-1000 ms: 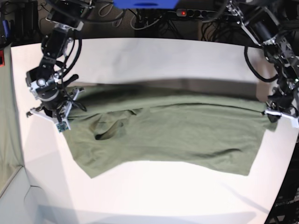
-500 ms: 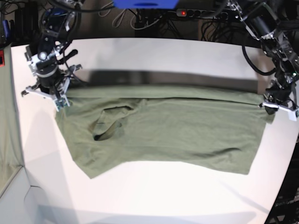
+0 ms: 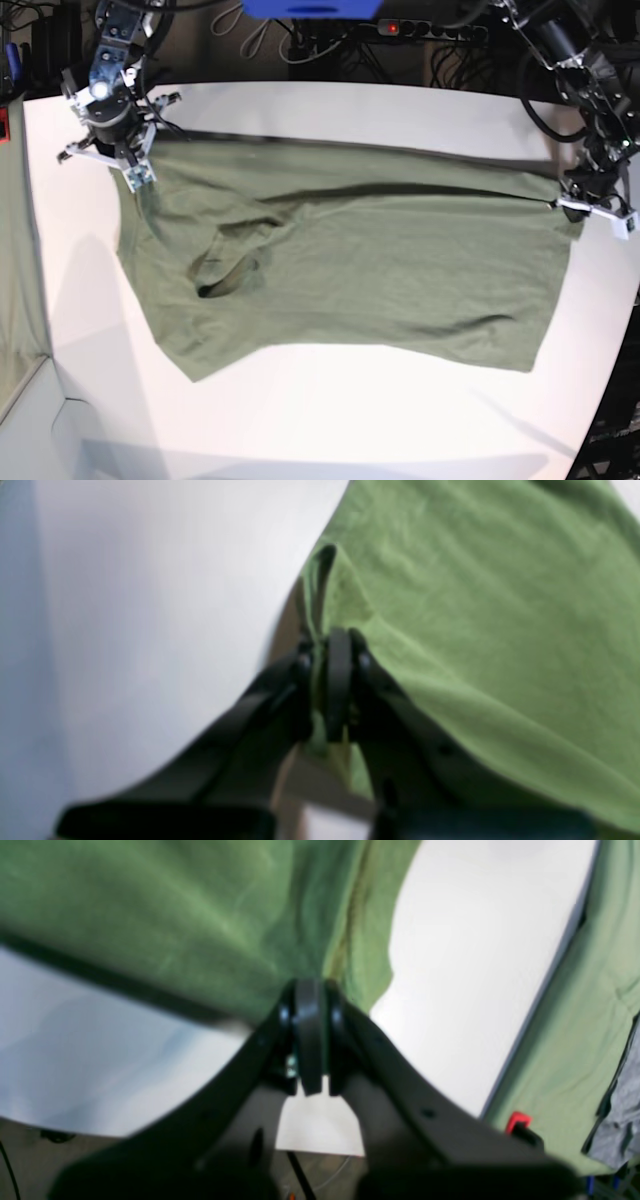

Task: Layout the t-shirt on the table in an organized manner, then fold the t-shirt properly
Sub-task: 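Pull the held fabric with both grippers back toward the shirt's folded edge, then move both grippers to the shirt's side corners and grasp them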

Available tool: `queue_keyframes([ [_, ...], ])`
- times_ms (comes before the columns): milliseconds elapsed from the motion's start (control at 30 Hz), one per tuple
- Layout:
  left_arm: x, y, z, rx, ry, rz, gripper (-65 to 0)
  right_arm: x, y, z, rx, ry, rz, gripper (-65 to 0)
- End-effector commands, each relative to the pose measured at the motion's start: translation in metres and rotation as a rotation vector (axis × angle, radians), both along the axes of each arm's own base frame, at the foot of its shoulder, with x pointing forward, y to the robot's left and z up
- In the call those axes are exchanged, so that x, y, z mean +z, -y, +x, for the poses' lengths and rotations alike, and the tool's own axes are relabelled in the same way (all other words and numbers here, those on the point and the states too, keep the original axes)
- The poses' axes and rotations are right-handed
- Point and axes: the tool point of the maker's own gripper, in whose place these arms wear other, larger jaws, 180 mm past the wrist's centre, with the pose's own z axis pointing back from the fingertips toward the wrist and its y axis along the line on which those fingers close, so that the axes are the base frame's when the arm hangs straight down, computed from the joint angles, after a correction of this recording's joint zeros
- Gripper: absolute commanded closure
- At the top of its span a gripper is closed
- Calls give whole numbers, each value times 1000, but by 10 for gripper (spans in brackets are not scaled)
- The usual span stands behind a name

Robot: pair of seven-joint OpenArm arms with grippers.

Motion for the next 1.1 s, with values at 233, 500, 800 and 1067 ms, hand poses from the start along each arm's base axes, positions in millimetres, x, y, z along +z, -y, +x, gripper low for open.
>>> queue_keyframes([
  [233, 11, -8, 1, 1, 30, 30, -6, 1, 8, -12, -20, -17, -27, -48],
  [500, 10, -8, -4, 0, 25, 31, -273, 2, 21, -24, -61, -61, -63, -392],
  [800, 74, -13, 16, -16, 173, 146, -366, 52, 51, 14, -144, 110, -119, -423],
  [1067, 112, -24, 84, 1, 293, 102, -366, 80, 21, 121, -55, 266, -35, -423],
])
